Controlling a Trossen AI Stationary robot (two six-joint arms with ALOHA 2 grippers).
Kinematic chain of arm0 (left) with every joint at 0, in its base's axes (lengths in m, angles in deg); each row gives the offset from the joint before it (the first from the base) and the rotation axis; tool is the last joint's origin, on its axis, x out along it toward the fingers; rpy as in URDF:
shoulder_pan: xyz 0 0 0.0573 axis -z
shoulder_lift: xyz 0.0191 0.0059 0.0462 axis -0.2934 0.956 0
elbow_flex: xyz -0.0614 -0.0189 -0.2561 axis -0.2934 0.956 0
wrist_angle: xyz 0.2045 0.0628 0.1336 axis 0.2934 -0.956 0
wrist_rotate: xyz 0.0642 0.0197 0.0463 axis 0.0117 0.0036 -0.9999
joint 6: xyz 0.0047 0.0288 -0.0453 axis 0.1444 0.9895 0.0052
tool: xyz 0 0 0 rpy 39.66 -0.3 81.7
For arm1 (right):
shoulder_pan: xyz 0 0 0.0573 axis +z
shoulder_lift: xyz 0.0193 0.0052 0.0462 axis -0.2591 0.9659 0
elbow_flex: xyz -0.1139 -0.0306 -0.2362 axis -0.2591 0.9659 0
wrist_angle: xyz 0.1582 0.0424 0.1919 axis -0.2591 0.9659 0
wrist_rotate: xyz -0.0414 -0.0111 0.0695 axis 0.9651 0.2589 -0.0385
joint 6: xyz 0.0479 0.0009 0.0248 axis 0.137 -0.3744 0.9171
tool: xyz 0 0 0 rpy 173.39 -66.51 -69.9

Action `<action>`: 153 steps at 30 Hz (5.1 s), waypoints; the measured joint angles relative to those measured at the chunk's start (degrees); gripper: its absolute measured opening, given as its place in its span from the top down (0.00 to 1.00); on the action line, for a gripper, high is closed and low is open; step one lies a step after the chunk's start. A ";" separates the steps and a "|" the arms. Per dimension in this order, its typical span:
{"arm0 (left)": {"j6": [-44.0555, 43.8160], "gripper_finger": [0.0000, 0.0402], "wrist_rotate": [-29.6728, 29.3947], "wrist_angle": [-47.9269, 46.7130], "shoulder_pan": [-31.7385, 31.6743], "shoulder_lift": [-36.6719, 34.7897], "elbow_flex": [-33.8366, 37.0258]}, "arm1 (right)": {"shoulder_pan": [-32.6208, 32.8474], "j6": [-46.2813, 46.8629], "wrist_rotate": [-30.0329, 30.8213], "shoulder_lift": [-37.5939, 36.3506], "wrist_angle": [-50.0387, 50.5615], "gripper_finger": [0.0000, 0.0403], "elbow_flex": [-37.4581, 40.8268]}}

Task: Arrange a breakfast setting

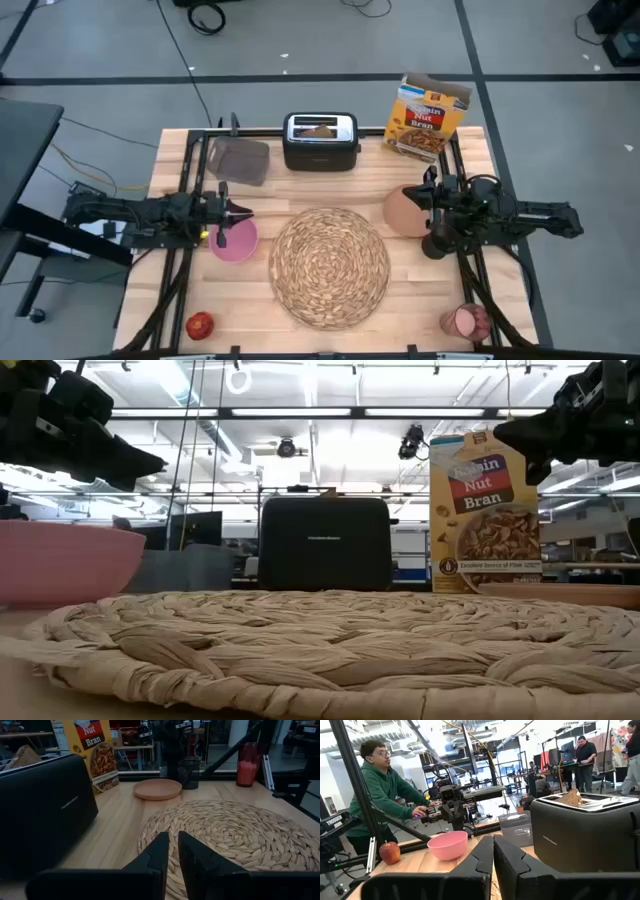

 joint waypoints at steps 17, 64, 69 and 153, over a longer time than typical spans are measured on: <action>0.00 0.87 0.00 0.00 0.00 0.00 0.00 | 0.00 0.00 0.00 0.00 0.00 0.94 0.00; 0.00 0.87 0.00 0.02 0.00 0.01 0.00 | 0.02 0.00 0.00 0.02 0.00 0.94 0.00; 0.00 0.87 0.01 0.00 0.00 0.01 0.00 | 0.02 0.00 0.00 0.01 0.00 0.94 0.00; -9.26 0.87 0.00 0.63 0.00 0.02 0.02 | 22.07 1.35 -1.93 110.11 19.19 0.98 -62.45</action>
